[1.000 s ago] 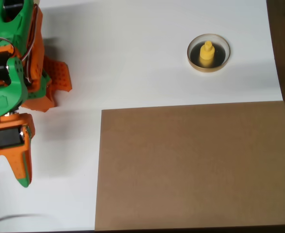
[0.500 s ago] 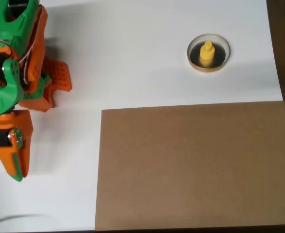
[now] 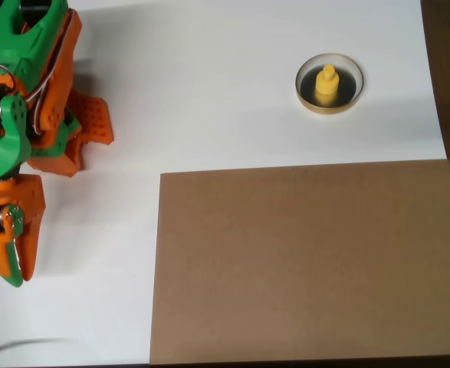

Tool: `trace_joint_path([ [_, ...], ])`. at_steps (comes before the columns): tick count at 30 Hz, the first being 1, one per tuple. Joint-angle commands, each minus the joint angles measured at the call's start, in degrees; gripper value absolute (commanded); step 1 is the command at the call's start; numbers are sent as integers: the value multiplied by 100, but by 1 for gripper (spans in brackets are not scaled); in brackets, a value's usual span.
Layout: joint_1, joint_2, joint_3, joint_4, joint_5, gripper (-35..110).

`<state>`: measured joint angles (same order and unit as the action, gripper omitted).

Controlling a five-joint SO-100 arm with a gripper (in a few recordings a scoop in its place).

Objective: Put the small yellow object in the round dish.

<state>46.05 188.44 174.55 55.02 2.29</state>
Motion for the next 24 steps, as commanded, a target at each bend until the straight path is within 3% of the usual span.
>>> trace_joint_path([
  [1, -510, 220, -264, -79, -422, 0],
  [24, -861, 220, -70, -659, -352, 0],
])
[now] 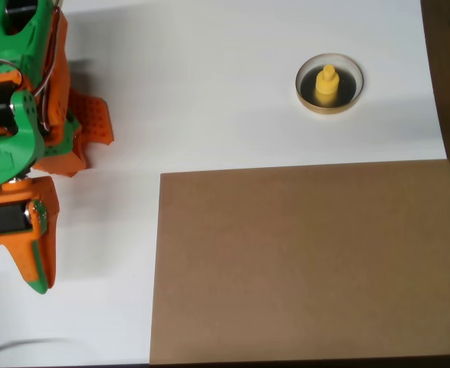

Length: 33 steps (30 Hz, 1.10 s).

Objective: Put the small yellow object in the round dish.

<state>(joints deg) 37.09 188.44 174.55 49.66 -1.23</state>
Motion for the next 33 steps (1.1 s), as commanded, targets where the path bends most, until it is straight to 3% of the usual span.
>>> trace_joint_path([
  [1, 35, 220, -53, -185, 0, 0],
  [33, 79, 220, 44, -466, -9, 1],
])
